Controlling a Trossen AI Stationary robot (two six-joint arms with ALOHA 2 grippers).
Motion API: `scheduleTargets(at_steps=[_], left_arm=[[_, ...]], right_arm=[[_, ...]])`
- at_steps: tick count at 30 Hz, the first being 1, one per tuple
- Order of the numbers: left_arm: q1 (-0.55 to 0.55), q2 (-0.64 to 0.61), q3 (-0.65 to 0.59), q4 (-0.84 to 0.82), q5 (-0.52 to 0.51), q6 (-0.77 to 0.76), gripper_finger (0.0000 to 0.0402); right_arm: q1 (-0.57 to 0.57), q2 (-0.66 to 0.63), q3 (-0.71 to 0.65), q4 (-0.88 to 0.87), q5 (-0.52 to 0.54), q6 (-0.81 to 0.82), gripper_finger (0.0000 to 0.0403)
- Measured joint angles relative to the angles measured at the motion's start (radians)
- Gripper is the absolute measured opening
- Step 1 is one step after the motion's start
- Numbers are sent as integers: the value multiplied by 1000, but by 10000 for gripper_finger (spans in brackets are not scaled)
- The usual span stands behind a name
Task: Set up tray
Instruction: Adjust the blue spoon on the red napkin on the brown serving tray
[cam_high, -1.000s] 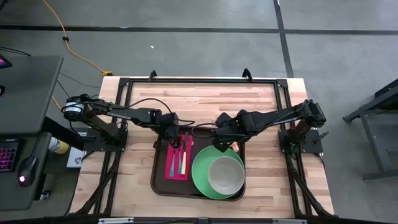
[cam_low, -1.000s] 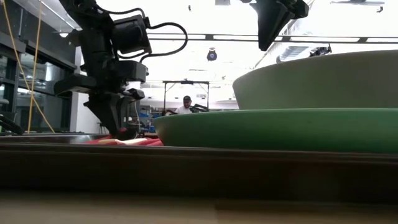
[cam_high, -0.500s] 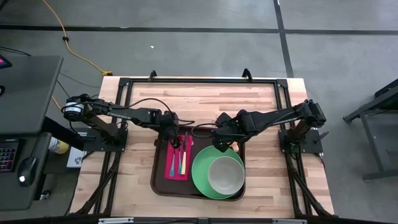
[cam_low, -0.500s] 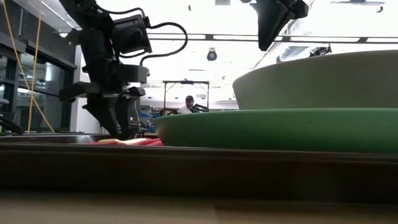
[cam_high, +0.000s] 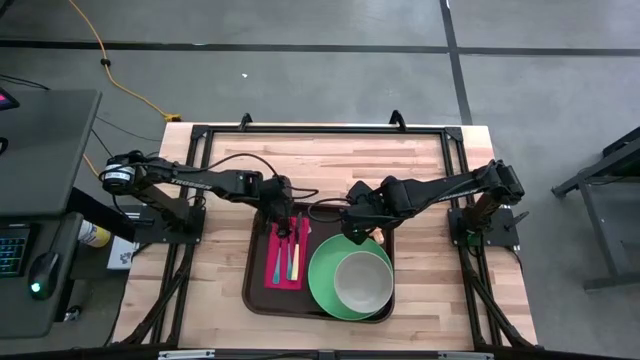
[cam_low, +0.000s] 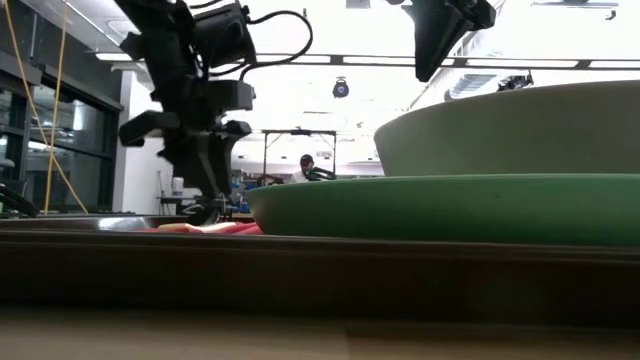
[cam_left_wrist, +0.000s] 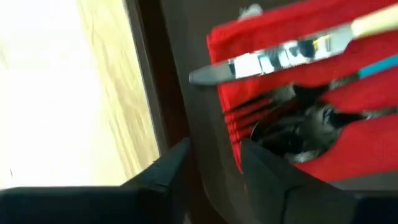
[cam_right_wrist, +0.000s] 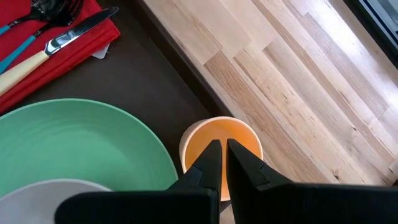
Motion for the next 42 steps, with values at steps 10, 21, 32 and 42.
scheduleTargets(at_steps=[10, 21, 32, 42], left_arm=[[-1, 0, 18, 10, 175, -1, 14], [-1, 0, 18, 76, 195, -1, 17], [-65, 50, 19, 103, 139, -16, 8], [-151, 79, 18, 93, -52, -19, 10]], right_arm=[[0, 0, 0, 0, 0, 0, 0], [0, 0, 0, 0, 8, 0, 0], [0, 0, 0, 7, 12, 0, 0], [0, 0, 0, 16, 12, 0, 0]])
